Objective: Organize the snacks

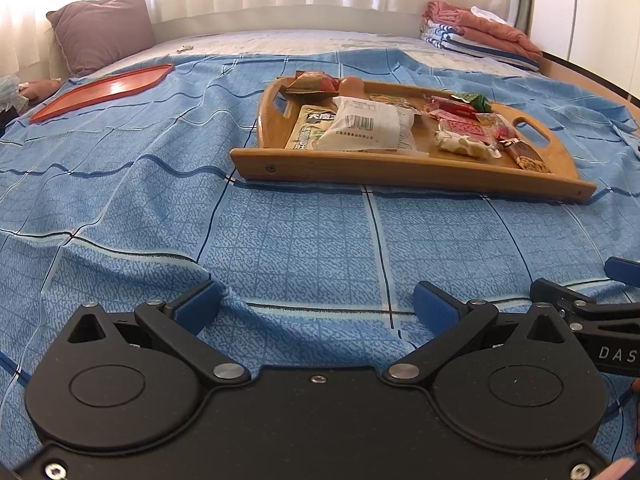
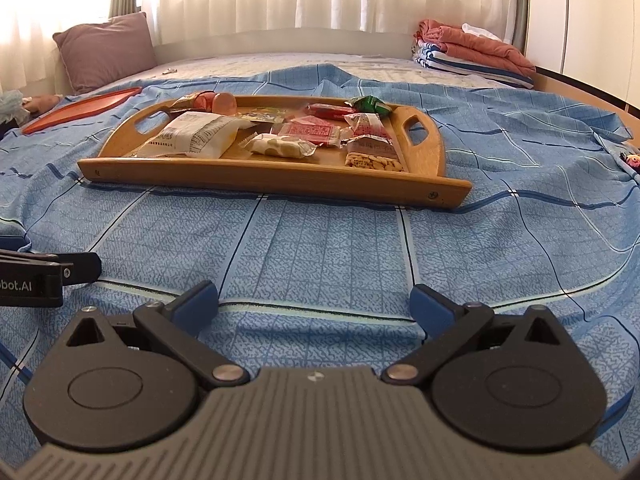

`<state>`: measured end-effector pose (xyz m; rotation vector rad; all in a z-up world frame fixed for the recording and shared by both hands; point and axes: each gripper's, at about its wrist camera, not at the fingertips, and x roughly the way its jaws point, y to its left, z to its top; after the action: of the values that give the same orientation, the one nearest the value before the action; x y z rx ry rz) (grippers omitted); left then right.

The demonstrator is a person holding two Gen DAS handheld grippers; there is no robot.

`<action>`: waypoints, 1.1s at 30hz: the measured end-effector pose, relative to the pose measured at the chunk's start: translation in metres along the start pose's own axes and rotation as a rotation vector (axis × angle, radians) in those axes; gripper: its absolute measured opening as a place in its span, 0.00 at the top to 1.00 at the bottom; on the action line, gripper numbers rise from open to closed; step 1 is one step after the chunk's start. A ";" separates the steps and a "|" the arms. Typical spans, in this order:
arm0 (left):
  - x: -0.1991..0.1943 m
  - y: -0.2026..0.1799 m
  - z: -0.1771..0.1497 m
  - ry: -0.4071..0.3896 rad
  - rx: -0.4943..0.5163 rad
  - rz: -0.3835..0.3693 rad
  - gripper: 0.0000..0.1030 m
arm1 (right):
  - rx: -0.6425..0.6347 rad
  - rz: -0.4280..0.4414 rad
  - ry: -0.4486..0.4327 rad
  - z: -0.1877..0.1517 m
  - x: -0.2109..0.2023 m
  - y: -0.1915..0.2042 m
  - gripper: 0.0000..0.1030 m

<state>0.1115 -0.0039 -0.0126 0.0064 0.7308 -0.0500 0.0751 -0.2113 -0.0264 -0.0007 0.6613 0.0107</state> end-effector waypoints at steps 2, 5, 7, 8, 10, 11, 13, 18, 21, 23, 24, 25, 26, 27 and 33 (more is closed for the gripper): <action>-0.001 -0.001 -0.001 -0.008 -0.003 0.007 0.00 | 0.000 0.000 -0.001 0.000 0.000 0.000 0.00; -0.001 -0.002 -0.002 -0.016 -0.002 0.013 0.00 | -0.001 -0.001 -0.002 0.000 0.000 0.000 0.00; 0.000 -0.001 -0.002 -0.015 -0.001 0.012 0.00 | -0.005 -0.003 -0.002 -0.001 0.000 0.001 0.00; 0.000 -0.001 -0.001 -0.012 -0.002 0.009 0.00 | -0.006 -0.004 -0.002 -0.001 0.000 0.001 0.00; 0.000 0.000 -0.001 -0.012 -0.001 0.005 0.00 | -0.007 -0.004 -0.003 -0.001 0.000 0.001 0.00; 0.000 0.000 -0.001 -0.012 0.000 0.005 0.00 | -0.007 -0.004 -0.003 -0.001 0.000 0.001 0.00; 0.000 -0.001 -0.001 -0.014 0.003 0.007 0.00 | -0.007 -0.005 -0.004 -0.001 0.000 0.001 0.00; 0.000 -0.001 -0.001 -0.013 0.007 0.007 0.00 | -0.007 -0.005 -0.006 -0.001 0.000 0.001 0.00; 0.000 -0.001 -0.001 -0.013 0.007 0.007 0.00 | -0.007 -0.005 -0.010 -0.001 0.000 0.001 0.00; 0.000 -0.001 -0.001 -0.013 0.008 0.008 0.00 | -0.007 -0.005 -0.009 -0.001 0.000 0.001 0.00; 0.000 -0.001 -0.001 -0.013 0.008 0.007 0.00 | -0.007 -0.005 -0.010 -0.001 0.000 0.001 0.00; 0.000 -0.001 -0.001 -0.013 0.007 0.007 0.00 | -0.007 -0.005 -0.010 -0.001 0.000 0.001 0.00; 0.000 -0.001 -0.001 -0.013 0.007 0.007 0.00 | -0.007 -0.005 -0.010 -0.001 0.000 0.001 0.00; 0.000 -0.001 -0.001 -0.013 0.007 0.008 0.00 | -0.007 -0.005 -0.010 -0.001 0.000 0.001 0.00; 0.000 -0.001 -0.001 -0.013 0.007 0.007 0.00 | -0.007 -0.005 -0.010 -0.001 0.000 0.001 0.00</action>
<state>0.1109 -0.0048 -0.0139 0.0156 0.7174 -0.0456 0.0741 -0.2100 -0.0273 -0.0088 0.6512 0.0083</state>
